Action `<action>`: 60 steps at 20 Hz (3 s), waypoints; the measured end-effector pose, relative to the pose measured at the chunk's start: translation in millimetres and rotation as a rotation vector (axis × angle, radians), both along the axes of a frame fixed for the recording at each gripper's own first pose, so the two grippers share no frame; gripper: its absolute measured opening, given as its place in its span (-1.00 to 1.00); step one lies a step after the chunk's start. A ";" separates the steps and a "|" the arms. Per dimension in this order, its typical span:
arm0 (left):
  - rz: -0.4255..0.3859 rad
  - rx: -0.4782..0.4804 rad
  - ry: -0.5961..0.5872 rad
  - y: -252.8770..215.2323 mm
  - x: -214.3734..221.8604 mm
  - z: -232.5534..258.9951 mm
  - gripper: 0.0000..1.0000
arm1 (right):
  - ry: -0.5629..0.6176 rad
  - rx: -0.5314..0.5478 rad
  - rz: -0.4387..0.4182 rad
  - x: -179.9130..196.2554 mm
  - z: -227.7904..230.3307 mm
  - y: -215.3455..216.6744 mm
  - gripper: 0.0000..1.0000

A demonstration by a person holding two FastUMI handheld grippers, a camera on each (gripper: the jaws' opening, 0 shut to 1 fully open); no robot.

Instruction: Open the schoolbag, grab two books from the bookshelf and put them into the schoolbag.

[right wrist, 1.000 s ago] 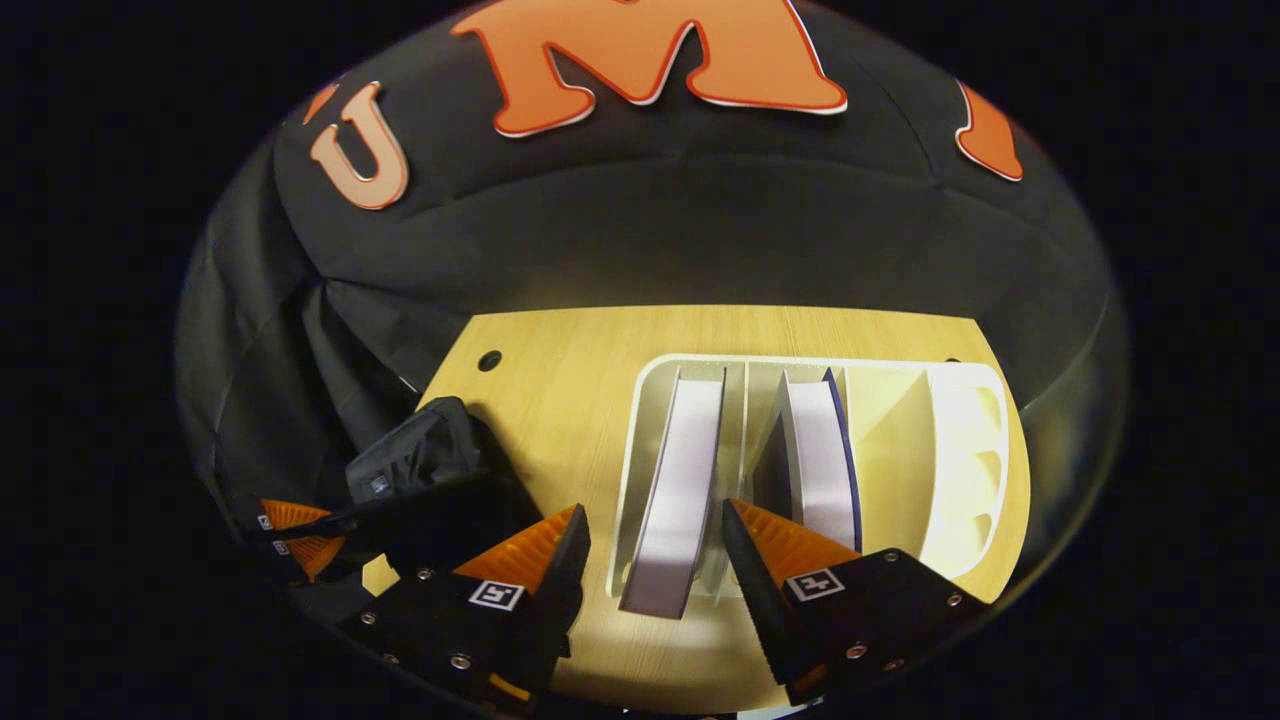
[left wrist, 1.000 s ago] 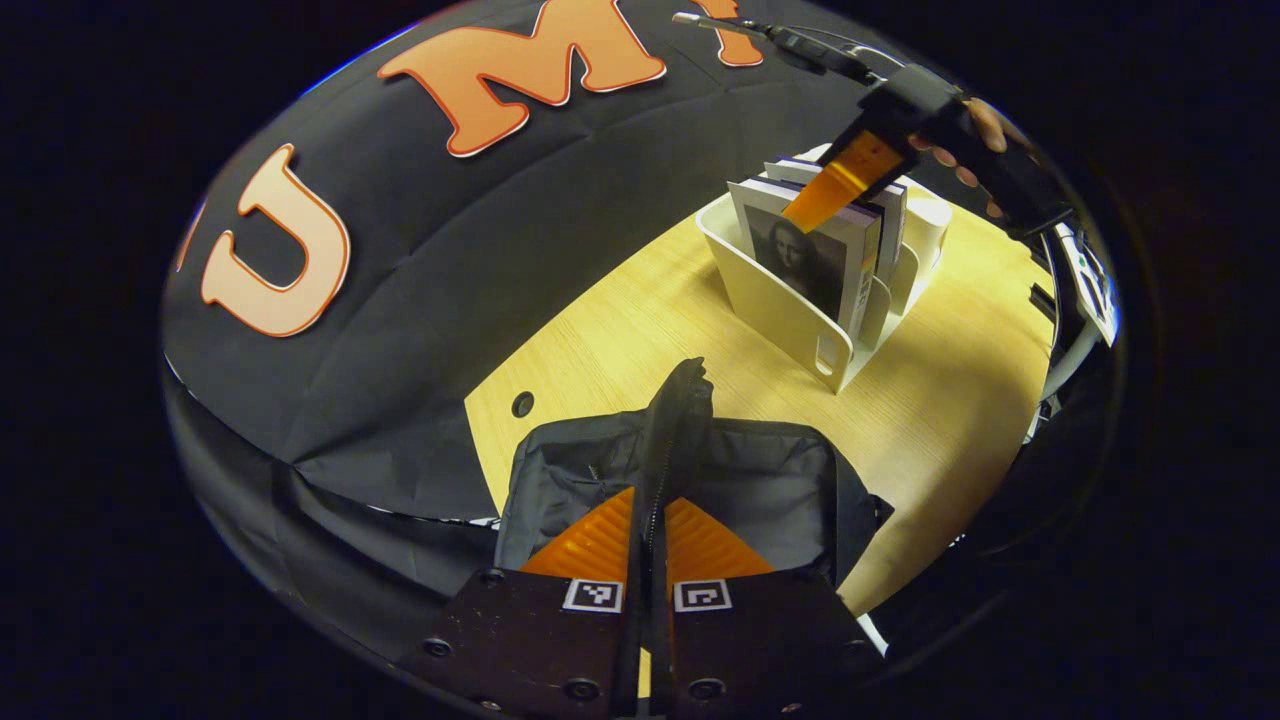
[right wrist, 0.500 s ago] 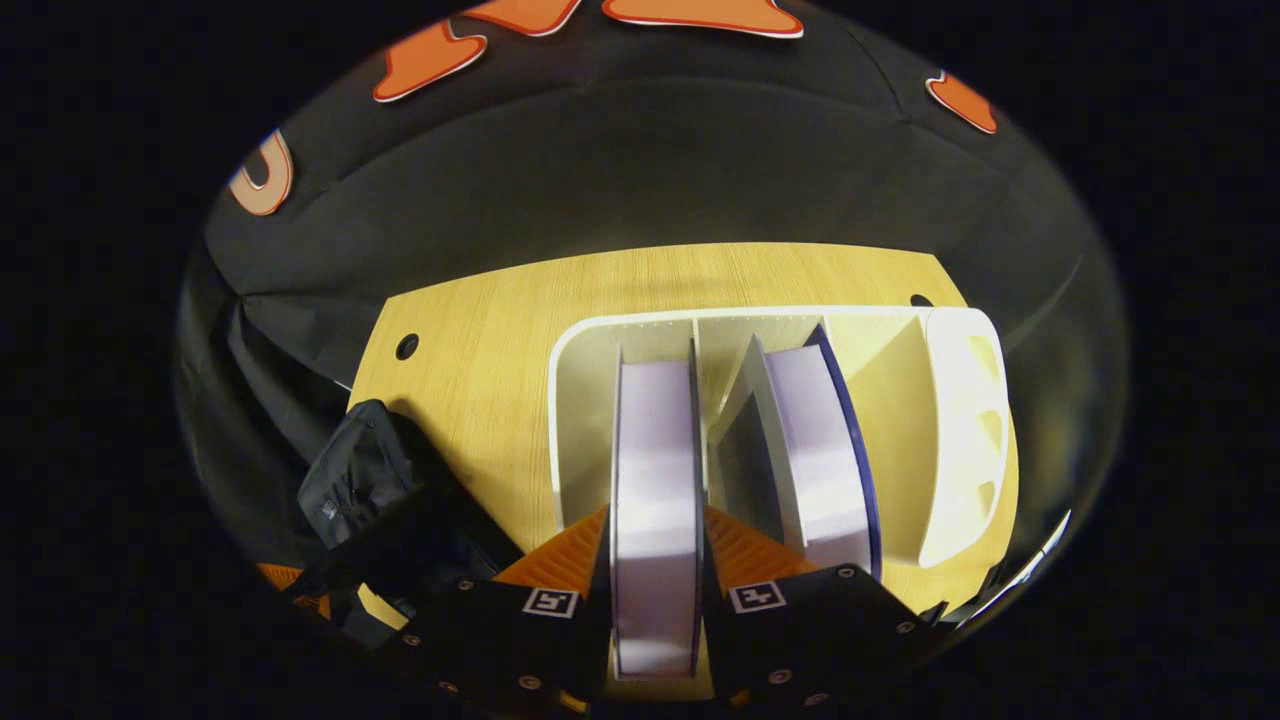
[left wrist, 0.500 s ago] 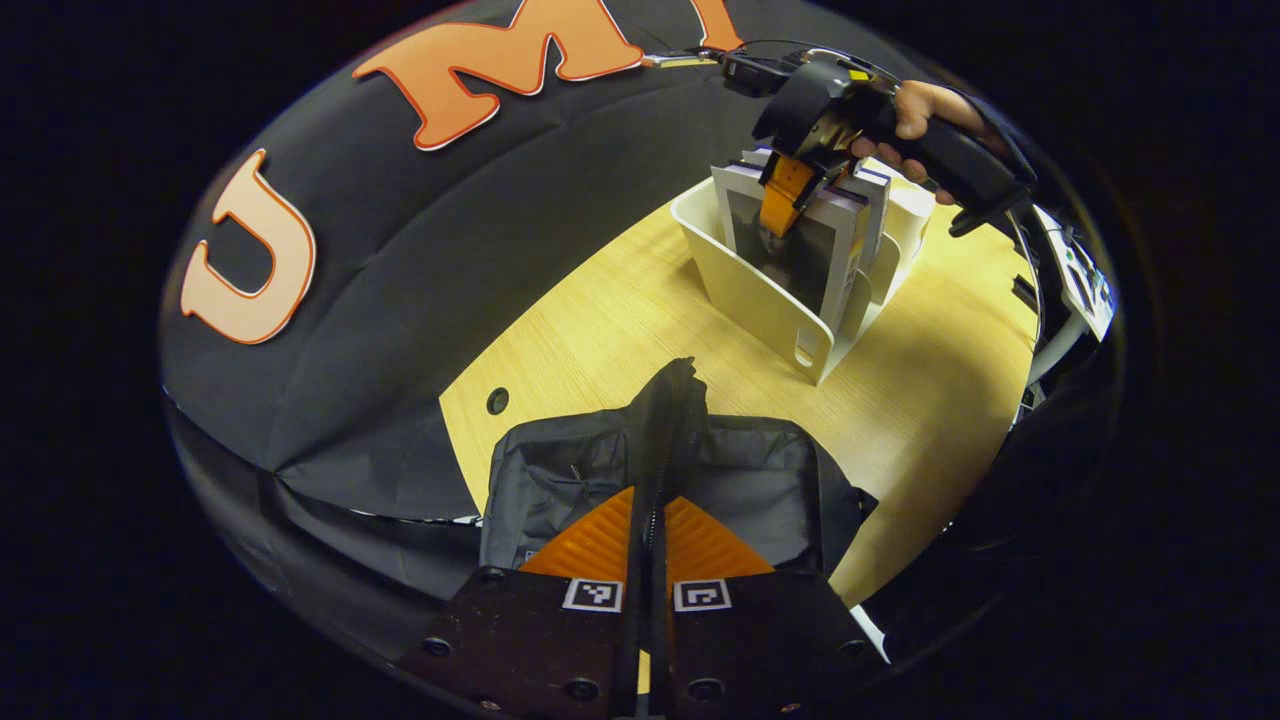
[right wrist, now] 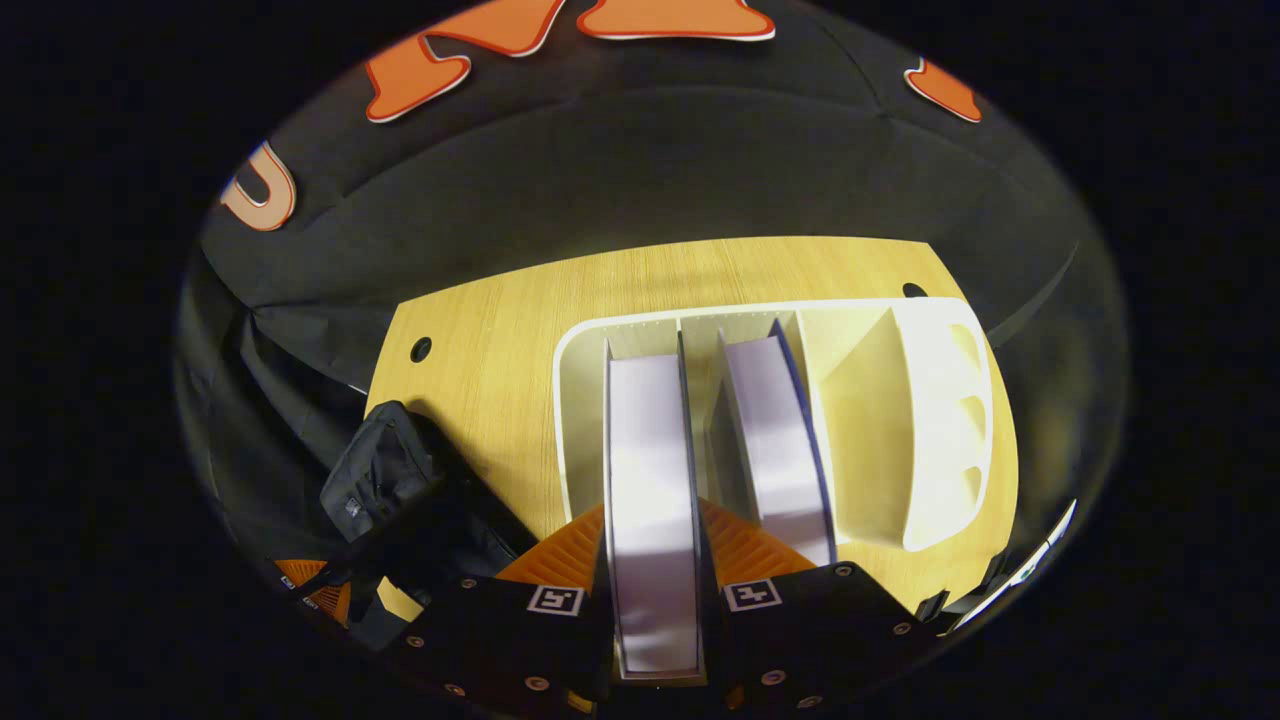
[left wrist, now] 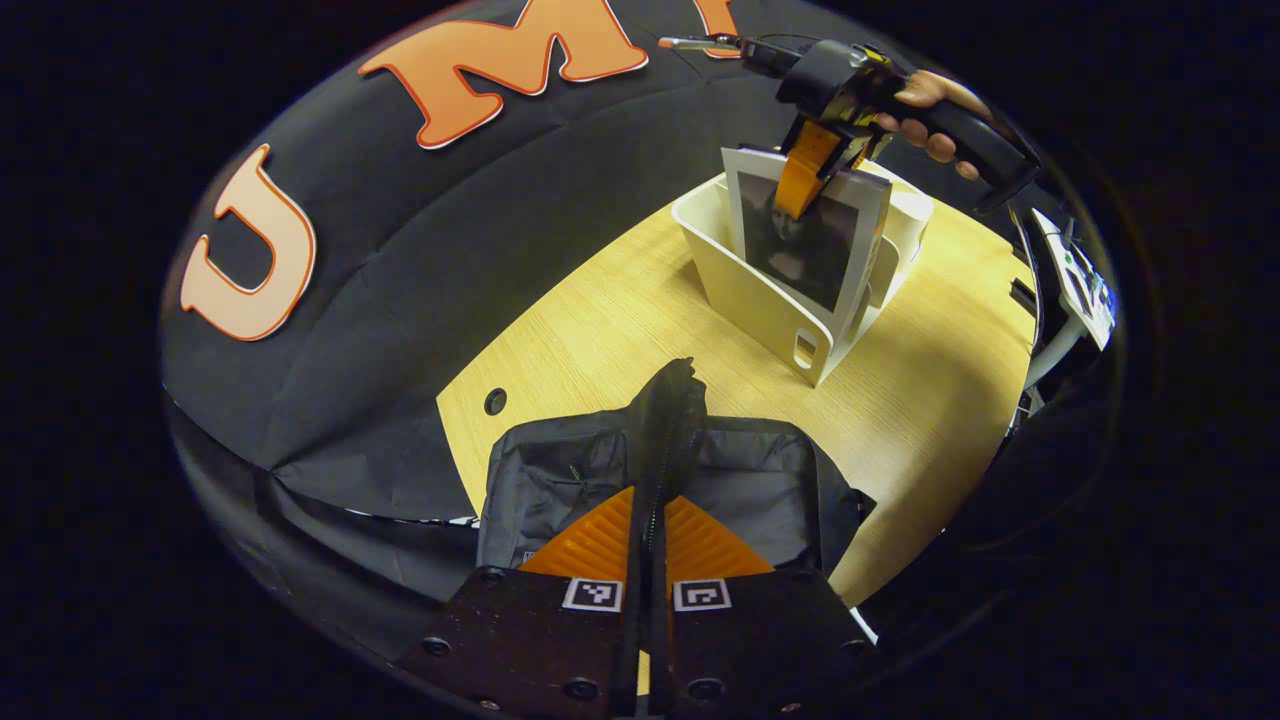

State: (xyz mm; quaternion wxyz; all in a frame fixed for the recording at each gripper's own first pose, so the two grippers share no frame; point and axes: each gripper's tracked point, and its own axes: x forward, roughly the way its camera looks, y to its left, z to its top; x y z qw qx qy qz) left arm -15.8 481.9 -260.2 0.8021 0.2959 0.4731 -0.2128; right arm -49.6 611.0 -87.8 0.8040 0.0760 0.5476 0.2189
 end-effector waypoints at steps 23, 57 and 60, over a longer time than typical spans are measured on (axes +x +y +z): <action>0.013 -0.170 0.029 1.9 10.6 15.2 -0.91 | -0.022 0.536 -0.271 -141.5 87.6 -71.0 -0.31; 0.123 -0.347 0.073 -56.6 -32.7 5.0 -0.92 | 0.182 0.899 -0.404 -212.7 -48.7 157.0 -0.31; 0.117 -0.333 0.069 -59.9 -36.1 2.8 -0.92 | 0.194 0.901 -0.402 -220.3 -53.1 169.0 -0.31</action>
